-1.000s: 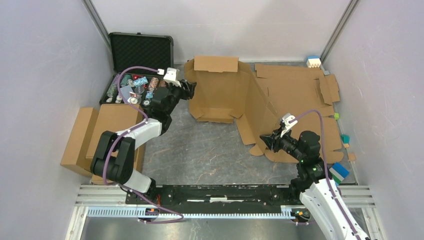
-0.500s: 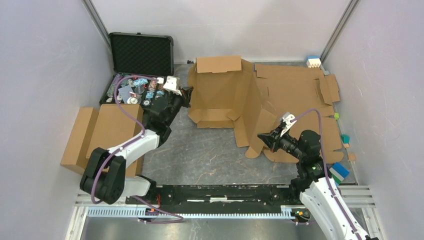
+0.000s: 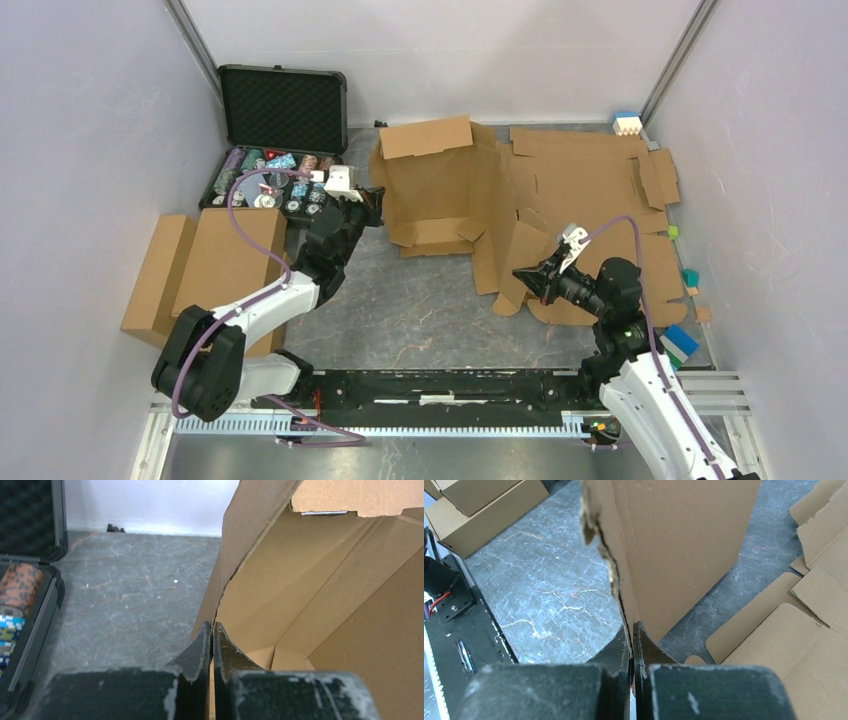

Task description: Fold the paper box

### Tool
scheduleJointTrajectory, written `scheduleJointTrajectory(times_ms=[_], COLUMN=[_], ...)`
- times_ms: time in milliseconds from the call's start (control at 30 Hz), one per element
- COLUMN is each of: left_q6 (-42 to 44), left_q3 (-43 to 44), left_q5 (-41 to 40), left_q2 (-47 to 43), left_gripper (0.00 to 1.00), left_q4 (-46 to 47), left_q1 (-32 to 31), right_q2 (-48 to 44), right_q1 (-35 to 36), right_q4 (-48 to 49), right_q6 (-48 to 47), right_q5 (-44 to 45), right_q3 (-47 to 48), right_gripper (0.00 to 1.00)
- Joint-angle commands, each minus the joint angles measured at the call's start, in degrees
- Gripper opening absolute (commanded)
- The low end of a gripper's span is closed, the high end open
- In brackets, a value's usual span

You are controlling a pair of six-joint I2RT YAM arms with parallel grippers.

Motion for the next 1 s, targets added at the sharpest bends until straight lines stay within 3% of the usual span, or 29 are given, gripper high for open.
scheduleJointTrajectory(times_ms=[0, 267, 467, 800, 933, 967], left_q6=[-5.96, -5.8, -5.63, -6.22, -5.58, -5.29], left_q3=[-3.64, -5.47, -3.81, -2.78, -2.02, -1.98], left_q5=[1.4, 3.79, 5.29, 5.82, 5.34, 4.76], left_q2=[-0.15, 2.36, 0.61, 0.51, -0.32, -0.64], left_gripper=[0.04, 0.05, 0.05, 0.05, 0.07, 0.07], left_q4=[-1.32, 3.12, -0.48, -3.81, -6.52, -7.16], left_q1=[-1.67, -2.47, -3.74, -5.15, -5.32, -5.33], right_q2=[2.05, 4.65, 5.55, 12.29, 12.34, 12.18], right_q1=[0.29, 0.33, 0.31, 0.34, 0.34, 0.35], right_q4=[-2.28, 0.43, 6.62, 11.11, 7.93, 6.54], right_q6=[0.56, 3.12, 10.12, 16.66, 15.31, 14.26], right_q5=[0.76, -2.56, -4.93, -4.02, -0.07, 1.18], right_q3=[0.67, -0.04, -0.94, -4.55, -3.63, -3.05], right_gripper=[0.0, 0.0, 0.0, 0.0, 0.0, 0.05])
